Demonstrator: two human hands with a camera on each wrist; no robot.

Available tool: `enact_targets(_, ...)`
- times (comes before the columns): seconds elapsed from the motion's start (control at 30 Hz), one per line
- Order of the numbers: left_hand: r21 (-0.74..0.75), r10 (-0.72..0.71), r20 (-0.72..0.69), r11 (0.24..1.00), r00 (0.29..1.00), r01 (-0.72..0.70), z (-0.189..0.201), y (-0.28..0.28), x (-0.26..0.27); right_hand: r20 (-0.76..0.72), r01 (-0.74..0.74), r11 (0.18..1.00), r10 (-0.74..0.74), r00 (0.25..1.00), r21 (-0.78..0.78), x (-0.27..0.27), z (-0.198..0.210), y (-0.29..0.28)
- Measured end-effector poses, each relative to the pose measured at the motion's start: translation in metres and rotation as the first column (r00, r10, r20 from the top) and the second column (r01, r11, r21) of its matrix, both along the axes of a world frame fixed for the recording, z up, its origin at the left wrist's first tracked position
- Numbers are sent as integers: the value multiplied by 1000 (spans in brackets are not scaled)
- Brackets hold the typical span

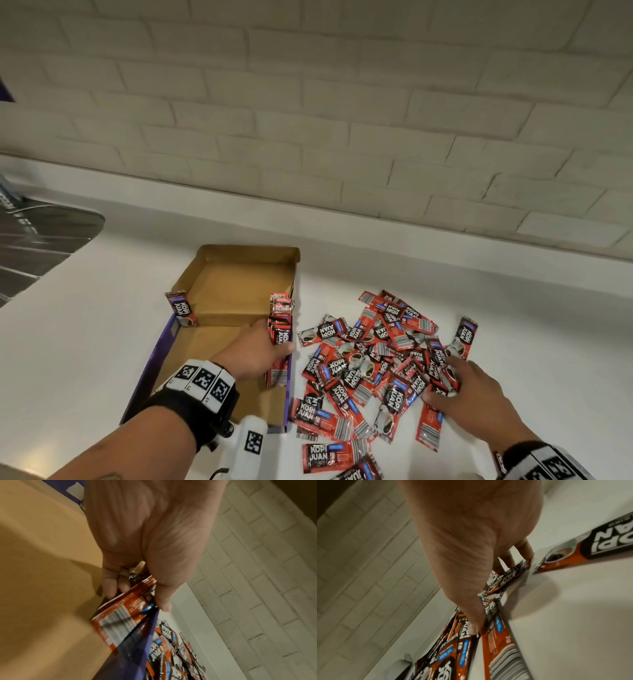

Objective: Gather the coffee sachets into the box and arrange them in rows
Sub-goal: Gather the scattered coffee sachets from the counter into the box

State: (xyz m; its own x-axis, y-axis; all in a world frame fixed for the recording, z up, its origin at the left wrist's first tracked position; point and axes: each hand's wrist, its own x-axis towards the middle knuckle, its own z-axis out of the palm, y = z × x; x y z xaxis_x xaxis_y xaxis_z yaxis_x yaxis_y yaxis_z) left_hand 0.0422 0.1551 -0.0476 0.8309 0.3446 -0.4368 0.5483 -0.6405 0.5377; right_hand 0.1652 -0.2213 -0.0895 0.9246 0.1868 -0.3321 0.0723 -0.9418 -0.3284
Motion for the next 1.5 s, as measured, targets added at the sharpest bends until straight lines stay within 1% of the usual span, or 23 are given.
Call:
enact_targets(0.03,-6,-11,10,1000,1000,11,3,-1,0,-4,-3,1000,3,1000,4,1,-1,0)
enact_targets(0.13,-75,24,27,997,999,-22,8,0,-2,5,-14,1000,14,1000,11,-1,-1,0)
enact_targets(0.23,-89,30,-16,996,999,-31,8,4,-7,11,-22,1000,22,1000,8,-2,0,-1)
enact_targets(0.4,22,15,-97,1000,995,-13,3,9,-20,9,-27,1000,27,1000,-6,-2,-4,-2)
enact_targets(0.53,122,-25,-119,992,993,39,29,-8,-29,3,-18,1000,17,1000,20,-3,-1,0)
enact_targets(0.57,158,-27,-108,986,994,44,36,-12,-30,3,-17,999,17,1000,38,-3,1,1)
enact_targets(0.6,195,-12,-61,980,998,24,41,-17,-31,-3,-17,998,17,1000,57,-5,3,3)
enact_targets(0.67,249,41,123,966,992,-71,57,-35,-30,-31,-8,994,11,999,105,-6,8,8)
enact_targets(0.7,264,27,220,961,975,-86,65,-46,-27,-48,3,991,4,999,135,-7,10,11)
enact_targets(0.73,282,-24,276,958,961,-57,71,-58,-20,-58,16,987,-7,998,157,-7,13,13)
enact_targets(0.77,291,-89,287,957,954,1,74,-72,-12,-65,29,985,-19,998,168,-7,14,14)
enact_targets(0.8,296,-162,264,952,951,80,75,-84,-3,-72,39,984,-27,997,171,-7,14,15)
enact_targets(0.83,295,-238,211,940,948,170,74,-96,8,-74,48,983,-35,997,177,-8,16,15)
enact_targets(0.9,301,-361,51,895,931,330,65,-114,27,-75,64,980,-51,996,188,-9,18,16)
enact_targets(0.93,309,-395,-34,870,918,385,59,-121,34,-66,66,981,-54,996,184,-11,20,17)
enact_targets(0.97,322,-399,-107,853,911,411,52,-126,39,-35,64,983,-58,998,172,-13,21,18)
enact_targets(1.03,344,-332,-200,857,922,383,36,-134,48,49,61,990,-67,997,127,-17,24,22)
enact_targets(1.1,374,-232,-248,873,940,314,22,-142,52,63,74,994,-79,995,81,-25,26,30)
enact_targets(1.17,428,-165,-254,864,953,264,15,-151,56,31,105,993,-107,994,59,-32,27,40)
enact_targets(1.23,460,-101,-223,866,970,196,8,-158,59,12,117,992,-117,993,48,-39,28,50)
enact_targets(1.3,425,-39,-173,898,984,110,-4,-160,65,10,117,991,-118,993,71,-43,29,59)
enact_targets(1.37,364,-13,-131,930,991,60,-10,-159,68,8,112,988,-114,993,108,-45,31,67)
enact_targets(1.5,240,-74,-102,966,992,97,-10,-153,64,-42,113,966,-106,994,233,-42,24,73)
